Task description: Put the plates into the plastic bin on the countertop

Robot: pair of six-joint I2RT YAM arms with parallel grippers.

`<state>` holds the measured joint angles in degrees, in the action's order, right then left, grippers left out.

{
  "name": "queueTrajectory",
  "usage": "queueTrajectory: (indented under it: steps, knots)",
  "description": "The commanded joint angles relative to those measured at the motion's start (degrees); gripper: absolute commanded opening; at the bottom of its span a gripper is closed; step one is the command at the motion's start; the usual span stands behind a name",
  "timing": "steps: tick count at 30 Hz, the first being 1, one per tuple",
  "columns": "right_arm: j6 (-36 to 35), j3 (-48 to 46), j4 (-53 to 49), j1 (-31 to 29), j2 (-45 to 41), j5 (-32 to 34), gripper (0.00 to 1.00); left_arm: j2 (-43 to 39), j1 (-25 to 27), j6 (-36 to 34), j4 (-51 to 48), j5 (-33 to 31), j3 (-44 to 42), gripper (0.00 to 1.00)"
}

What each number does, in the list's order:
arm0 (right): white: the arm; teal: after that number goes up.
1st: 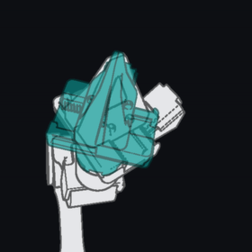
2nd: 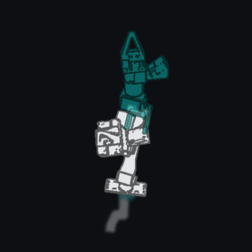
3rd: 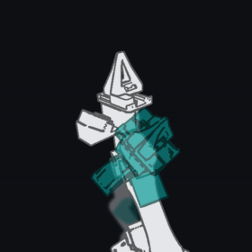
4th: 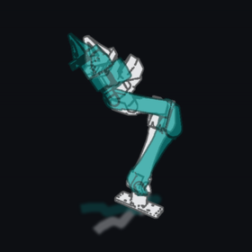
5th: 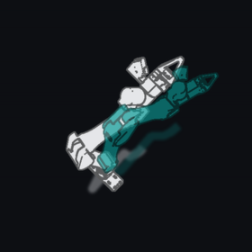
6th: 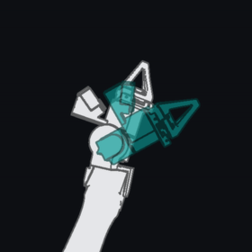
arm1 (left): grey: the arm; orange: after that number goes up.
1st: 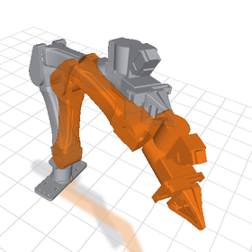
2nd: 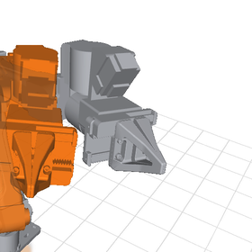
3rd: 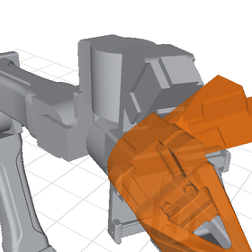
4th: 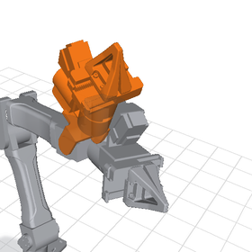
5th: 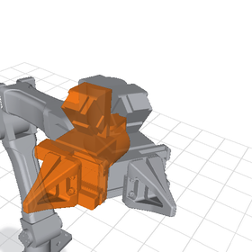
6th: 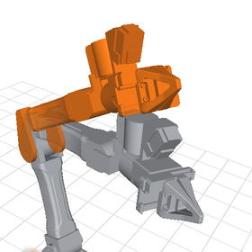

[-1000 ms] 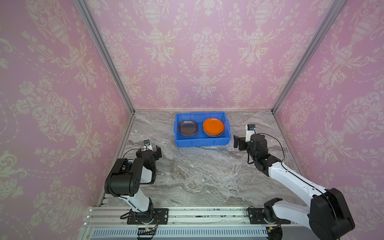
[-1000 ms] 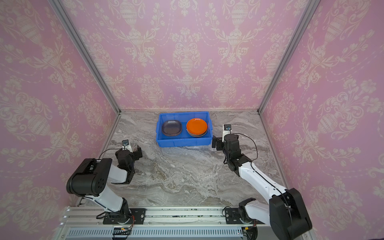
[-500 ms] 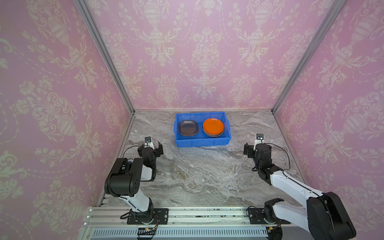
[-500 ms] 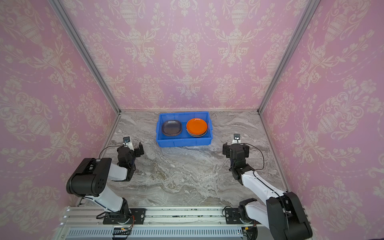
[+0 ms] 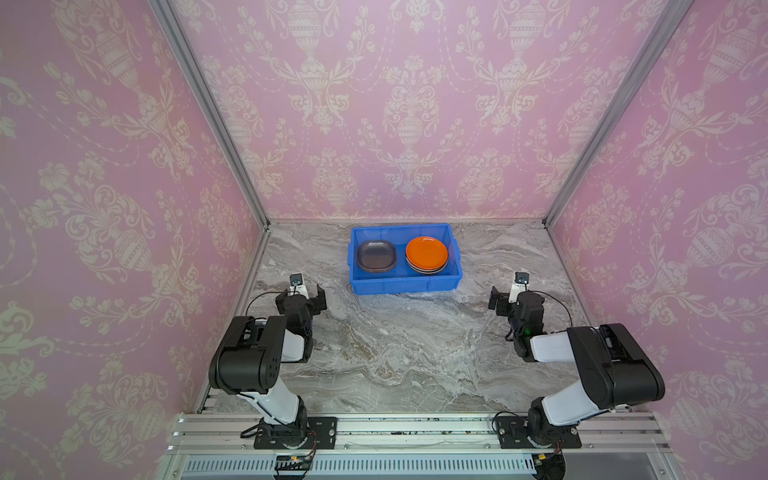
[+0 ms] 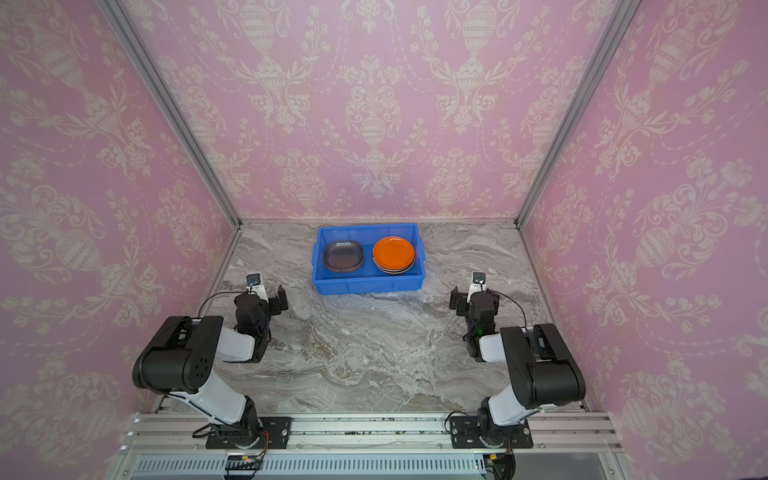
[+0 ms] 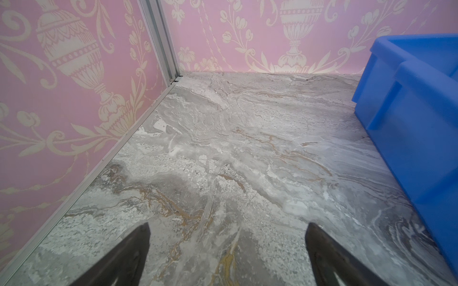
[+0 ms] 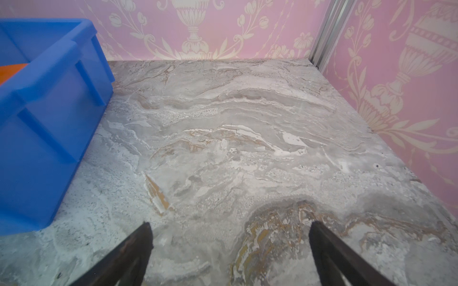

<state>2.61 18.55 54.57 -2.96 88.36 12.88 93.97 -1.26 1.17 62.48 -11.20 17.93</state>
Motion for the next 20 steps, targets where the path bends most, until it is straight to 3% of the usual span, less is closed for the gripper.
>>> queueTrajectory:
  steps: [1,20]
  knots:
    - [1.06,0.86,2.31,0.09,0.16,-1.15,1.0,-0.02,0.34,0.83,-1.0,0.33,0.81,0.99]
    - [0.4,1.46,1.25,0.35,0.16,-4.13,1.0,-0.01,0.38,0.77,-1.0,0.33,0.81,0.99]
